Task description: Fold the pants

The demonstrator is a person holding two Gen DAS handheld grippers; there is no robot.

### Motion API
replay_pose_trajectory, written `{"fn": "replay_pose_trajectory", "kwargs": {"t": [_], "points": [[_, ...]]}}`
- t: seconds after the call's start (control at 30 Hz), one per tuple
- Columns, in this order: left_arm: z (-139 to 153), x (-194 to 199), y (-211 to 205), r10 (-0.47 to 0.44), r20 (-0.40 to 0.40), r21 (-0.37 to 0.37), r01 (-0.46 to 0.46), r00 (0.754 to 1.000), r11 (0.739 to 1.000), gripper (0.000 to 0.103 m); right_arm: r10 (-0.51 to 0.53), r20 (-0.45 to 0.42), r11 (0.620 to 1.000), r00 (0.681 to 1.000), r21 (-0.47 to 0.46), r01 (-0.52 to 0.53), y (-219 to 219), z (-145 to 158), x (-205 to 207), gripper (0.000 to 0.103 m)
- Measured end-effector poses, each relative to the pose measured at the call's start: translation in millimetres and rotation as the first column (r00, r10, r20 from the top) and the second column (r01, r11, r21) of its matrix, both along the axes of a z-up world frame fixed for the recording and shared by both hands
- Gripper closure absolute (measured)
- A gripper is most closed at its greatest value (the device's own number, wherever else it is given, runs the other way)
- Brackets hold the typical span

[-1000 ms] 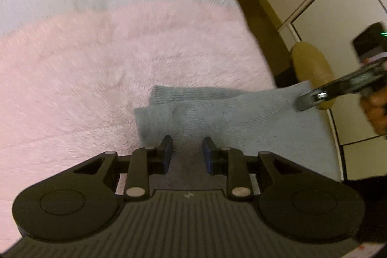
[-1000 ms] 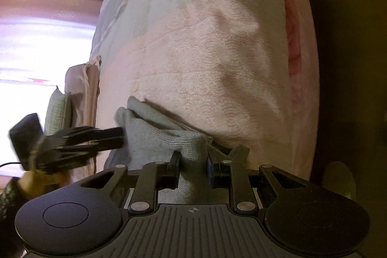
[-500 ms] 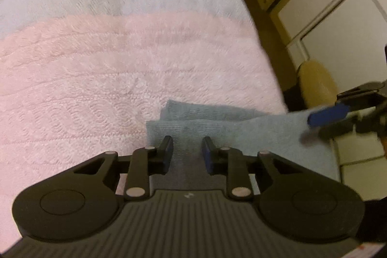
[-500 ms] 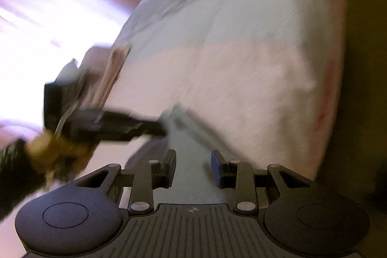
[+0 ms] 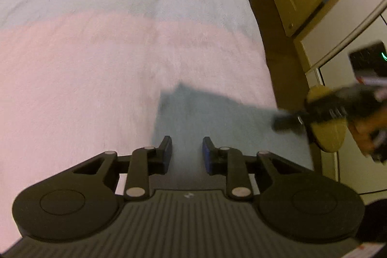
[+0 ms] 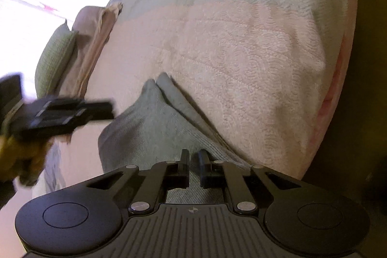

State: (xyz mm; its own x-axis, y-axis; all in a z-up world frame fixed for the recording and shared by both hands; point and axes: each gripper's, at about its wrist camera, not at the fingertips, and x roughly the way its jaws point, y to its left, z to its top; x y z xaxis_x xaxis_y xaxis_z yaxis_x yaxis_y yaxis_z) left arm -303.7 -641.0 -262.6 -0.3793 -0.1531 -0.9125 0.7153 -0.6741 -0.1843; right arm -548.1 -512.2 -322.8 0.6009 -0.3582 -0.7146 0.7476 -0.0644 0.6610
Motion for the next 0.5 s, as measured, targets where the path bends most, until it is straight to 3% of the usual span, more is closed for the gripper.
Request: {"fn": "replay_pose_trajectory", "kwargs": {"t": [0.17, 0.23, 0.33, 0.4, 0.43, 0.5], "points": [[-35.4, 22.4, 21.3, 0.076, 0.032, 0.018, -0.077, 0.997, 0.997, 0.081, 0.024, -0.04, 0.998, 0.999, -0.053, -0.027, 10.4, 16.8, 9.5, 0.098], [-53.3, 20.0, 21.5, 0.075, 0.028, 0.01, -0.075, 0.997, 0.997, 0.081, 0.024, -0.095, 0.992, 0.995, -0.117, -0.036, 25.6, 34.4, 20.9, 0.097], [-61.4, 20.9, 21.3, 0.06, -0.018, -0.025, -0.06, 0.998, 0.998, 0.081, 0.026, -0.058, 0.979, 0.998, -0.198, -0.037, 56.2, 49.3, 40.5, 0.089], [-61.5, 27.5, 20.4, 0.064, -0.047, -0.028, -0.066, 0.997, 0.997, 0.079, 0.073, -0.03, 0.978, 0.997, -0.192, -0.078, 73.9, 38.1, 59.7, 0.083], [-62.4, 30.1, 21.5, 0.066, -0.06, -0.03, -0.068, 0.996, 0.997, 0.079, 0.09, -0.059, 0.981, 0.994, -0.168, -0.098, 81.4, 26.2, 68.2, 0.083], [-64.5, 32.0, 24.8, 0.051, -0.074, -0.04, -0.054, 0.996, 0.998, 0.082, 0.055, -0.071, 0.988, 0.996, -0.141, -0.065, 94.3, 2.6, 69.3, 0.084]]}}
